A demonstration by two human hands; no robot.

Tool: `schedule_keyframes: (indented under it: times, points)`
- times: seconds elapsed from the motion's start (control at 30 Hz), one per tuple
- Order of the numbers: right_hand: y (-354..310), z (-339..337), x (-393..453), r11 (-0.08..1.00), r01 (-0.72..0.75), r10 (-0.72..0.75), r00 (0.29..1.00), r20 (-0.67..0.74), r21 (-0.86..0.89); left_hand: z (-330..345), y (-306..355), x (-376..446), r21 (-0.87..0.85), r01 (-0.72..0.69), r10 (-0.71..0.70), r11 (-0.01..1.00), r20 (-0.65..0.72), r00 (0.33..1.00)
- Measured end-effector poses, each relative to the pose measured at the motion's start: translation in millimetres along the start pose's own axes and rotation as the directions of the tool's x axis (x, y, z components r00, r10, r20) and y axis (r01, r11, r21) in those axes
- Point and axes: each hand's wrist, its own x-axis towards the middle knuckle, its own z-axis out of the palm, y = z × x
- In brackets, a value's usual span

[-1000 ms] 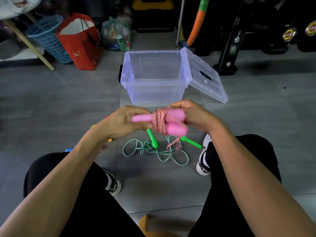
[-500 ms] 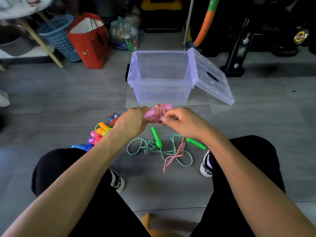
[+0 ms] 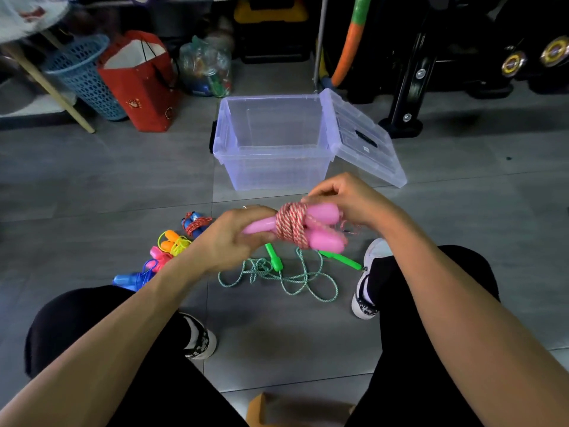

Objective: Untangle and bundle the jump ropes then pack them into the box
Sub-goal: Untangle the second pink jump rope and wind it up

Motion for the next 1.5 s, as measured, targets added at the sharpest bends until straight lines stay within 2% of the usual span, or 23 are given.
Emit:
schedule_keyframes:
  times: [0.07, 0.13, 0.2, 0.27, 0.33, 0.37, 0.43, 0.47, 0.53, 0.63, 0.7, 0.87, 0.97, 1.03, 1.1, 1.2, 1.33, 1.37, 1.43, 1.5]
  points:
    - [2, 7, -2, 0.995, -0.046, 0.043, 0.998, 0.035, 0.084, -1, 8, 1, -0.316, 0.144, -0.179, 0.938, -0.086, 0.98]
    - [3, 19, -3, 0.994, -0.073, 0.07, 0.996, 0.048, 0.077, 0, 10, 3, -0.522, 0.21, -0.348, 0.826, -0.18, 0.92]
    - [4, 34, -4, 0.999, -0.032, 0.035, 0.996, 0.083, -0.042, 1, 5, 7, -0.591, 0.294, -0.498, 0.751, -0.216, 0.84]
    - [4, 47, -8, 0.986, -0.024, 0.043, 0.992, 0.116, -0.163, 3, -3, 10, -0.559, 0.411, -0.606, 0.72, -0.217, 0.766]
    - [2, 58, -10, 0.966, 0.025, 0.011, 0.991, 0.135, -0.256, 3, -10, 12, -0.428, 0.528, -0.654, 0.734, -0.236, 0.719]
    - [-1, 62, -13, 0.957, 0.06, -0.02, 0.989, 0.144, -0.284, 3, -14, 12, -0.297, 0.579, -0.647, 0.76, -0.25, 0.721]
    - [-6, 61, -15, 0.954, 0.103, -0.07, 0.99, 0.123, -0.282, 2, -20, 10, 0.073, 0.584, -0.554, 0.809, -0.241, 0.797]
    - [-8, 57, -15, 0.96, 0.105, -0.081, 0.992, 0.101, -0.259, 3, -22, 8, 0.251, 0.541, -0.501, 0.803, -0.208, 0.84]
    - [-10, 48, -14, 0.97, 0.097, -0.088, 0.995, 0.053, -0.225, 5, -24, 5, 0.476, 0.428, -0.431, 0.769, -0.109, 0.896]
    - [-12, 34, -11, 0.978, 0.101, -0.11, 0.993, -0.037, -0.182, 7, -19, 3, 0.634, 0.224, -0.327, 0.74, 0.048, 0.944]
    - [-12, 25, -8, 0.982, 0.089, -0.103, 0.991, -0.079, -0.167, 6, -17, 3, 0.633, 0.11, -0.248, 0.766, 0.134, 0.959]
    - [4, 11, 3, 0.992, 0.037, -0.05, 0.993, -0.108, -0.121, -6, -18, -1, 0.341, -0.016, -0.047, 0.94, 0.176, 0.983]
    - [13, 3, 5, 0.997, 0.004, -0.007, 0.999, -0.047, -0.075, -11, -7, -3, 0.082, 0.097, -0.105, 0.992, 0.105, 0.989]
    - [15, 1, 3, 0.996, -0.008, 0.008, 1.0, 0.004, -0.093, -11, 7, -3, -0.192, 0.207, -0.201, 0.959, 0.048, 0.978]
    - [14, 3, -1, 0.994, -0.028, 0.031, 0.999, 0.02, -0.108, -11, 11, -3, -0.429, 0.262, -0.304, 0.865, -0.031, 0.952]
    - [13, 13, -8, 0.983, -0.031, 0.037, 0.999, 0.03, -0.18, -15, 6, 0, -0.581, 0.307, -0.472, 0.754, -0.155, 0.868]
    - [6, 33, -17, 0.955, 0.003, 0.027, 0.995, 0.098, -0.295, -9, -10, 3, -0.45, 0.492, -0.624, 0.745, -0.212, 0.752]
    - [3, 37, -20, 0.949, 0.023, 0.012, 0.994, 0.108, -0.314, -7, -12, 4, -0.357, 0.533, -0.622, 0.767, -0.211, 0.754]
    - [-1, 40, -26, 0.937, 0.061, -0.017, 0.992, 0.128, -0.345, -3, -19, 4, -0.059, 0.542, -0.542, 0.838, -0.198, 0.817]
    - [-6, 35, -29, 0.939, 0.071, -0.034, 0.993, 0.114, -0.338, 1, -24, 3, 0.259, 0.495, -0.467, 0.829, -0.166, 0.869]
